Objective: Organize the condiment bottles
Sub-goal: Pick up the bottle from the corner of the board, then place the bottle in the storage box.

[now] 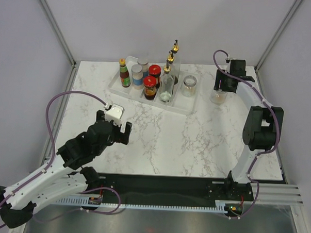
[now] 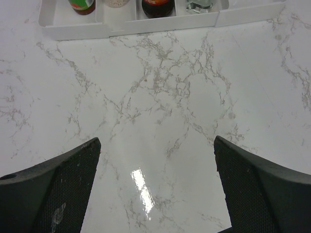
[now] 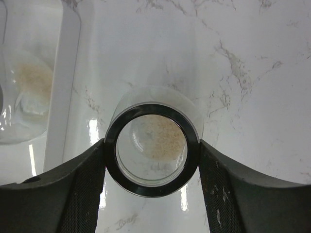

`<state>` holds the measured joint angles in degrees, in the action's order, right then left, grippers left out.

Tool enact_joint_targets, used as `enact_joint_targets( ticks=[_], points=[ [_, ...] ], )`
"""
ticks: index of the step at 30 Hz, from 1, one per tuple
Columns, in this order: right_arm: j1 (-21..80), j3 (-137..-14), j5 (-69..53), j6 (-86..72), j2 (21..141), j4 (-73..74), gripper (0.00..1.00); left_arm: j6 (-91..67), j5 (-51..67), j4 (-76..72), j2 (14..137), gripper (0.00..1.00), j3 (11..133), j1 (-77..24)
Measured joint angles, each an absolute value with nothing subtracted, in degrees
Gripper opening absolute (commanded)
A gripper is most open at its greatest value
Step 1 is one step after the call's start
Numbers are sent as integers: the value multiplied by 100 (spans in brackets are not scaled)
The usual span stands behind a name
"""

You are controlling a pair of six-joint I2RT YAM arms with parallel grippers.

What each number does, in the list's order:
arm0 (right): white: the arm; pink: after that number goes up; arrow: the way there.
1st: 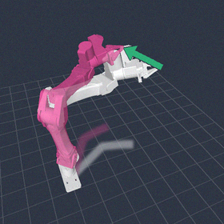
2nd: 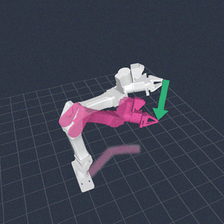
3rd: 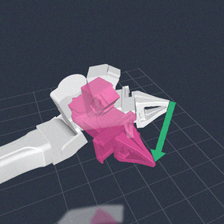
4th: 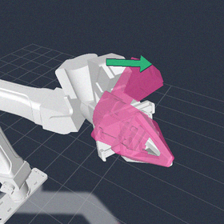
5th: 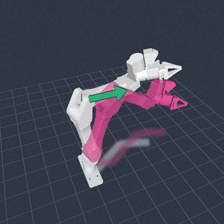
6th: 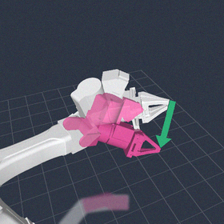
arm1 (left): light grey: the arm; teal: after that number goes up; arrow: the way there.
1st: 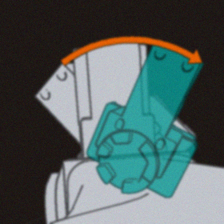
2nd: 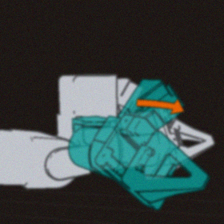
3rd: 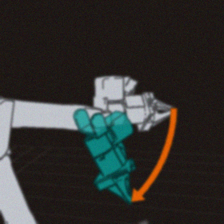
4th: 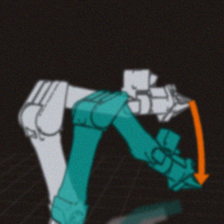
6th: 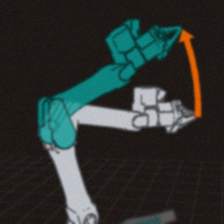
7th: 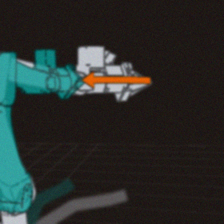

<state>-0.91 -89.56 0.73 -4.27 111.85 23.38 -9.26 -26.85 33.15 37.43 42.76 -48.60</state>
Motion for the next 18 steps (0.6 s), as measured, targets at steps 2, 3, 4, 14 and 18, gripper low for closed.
enact_joint_targets(
  ticks=[2,3,4,14,18],
  points=[
    [-91,-8711,-36,-429,10923,2342,0,-926,-2685,3293,3715,100,4274,-4860],
    [-89,-8608,-84,-432,10801,2333,0,-926,-2685,3288,3706,100,4274,-4860],
    [-84,-8499,-137,-432,10663,2335,0,-926,-2685,3286,3695,100,4274,-4860],
    [475,-7983,-342,-493,9808,2327,0,-926,-2683,3286,3594,100,4272,-4860],
    [899,-7983,-425,-558,9743,2314,0,-926,-2683,3284,3583,100,4272,-4860]
  ],
)
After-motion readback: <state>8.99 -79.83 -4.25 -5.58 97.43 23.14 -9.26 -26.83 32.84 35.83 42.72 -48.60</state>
